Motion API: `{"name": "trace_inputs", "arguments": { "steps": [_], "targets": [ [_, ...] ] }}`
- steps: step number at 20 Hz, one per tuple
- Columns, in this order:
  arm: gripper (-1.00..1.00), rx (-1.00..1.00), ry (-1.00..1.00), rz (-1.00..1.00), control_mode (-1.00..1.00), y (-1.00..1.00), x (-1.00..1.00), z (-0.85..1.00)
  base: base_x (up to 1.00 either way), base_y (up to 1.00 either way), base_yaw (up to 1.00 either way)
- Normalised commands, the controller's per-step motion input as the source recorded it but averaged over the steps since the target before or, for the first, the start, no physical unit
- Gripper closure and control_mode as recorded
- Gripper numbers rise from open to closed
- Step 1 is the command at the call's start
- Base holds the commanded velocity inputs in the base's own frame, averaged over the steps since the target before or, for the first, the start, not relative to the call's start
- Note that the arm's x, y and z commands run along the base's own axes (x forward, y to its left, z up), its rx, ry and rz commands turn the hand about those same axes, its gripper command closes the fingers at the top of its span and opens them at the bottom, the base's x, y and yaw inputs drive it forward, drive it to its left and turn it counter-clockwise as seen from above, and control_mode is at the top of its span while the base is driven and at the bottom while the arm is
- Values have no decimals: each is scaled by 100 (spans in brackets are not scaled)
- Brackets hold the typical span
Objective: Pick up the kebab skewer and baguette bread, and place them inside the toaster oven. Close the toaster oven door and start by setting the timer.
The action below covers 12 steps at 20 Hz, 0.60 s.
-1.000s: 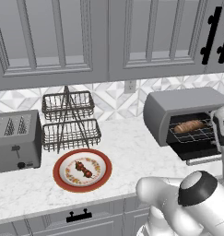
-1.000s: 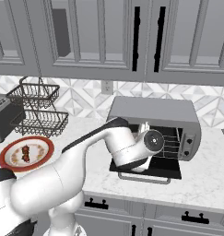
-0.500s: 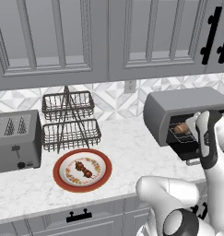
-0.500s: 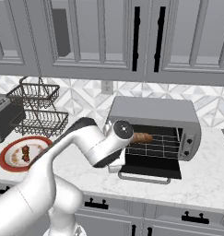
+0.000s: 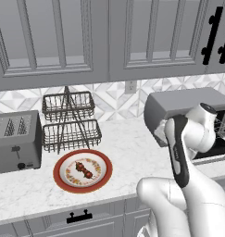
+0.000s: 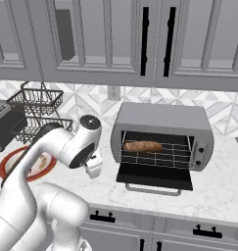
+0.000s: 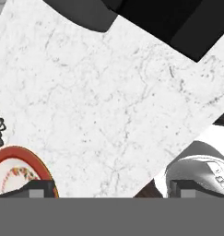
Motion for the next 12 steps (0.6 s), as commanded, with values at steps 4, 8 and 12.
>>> {"name": "trace_inputs", "arguments": {
  "steps": [4,8,12],
  "targets": [
    [-100,-21,11,28,-100,100,0,0,0,0,0],
    [-100,-22,10,26,-100,100,0,0,0,0,0],
    [-100,-17,9,23,-100,83,6,0,0,0,0]
  ]
}}
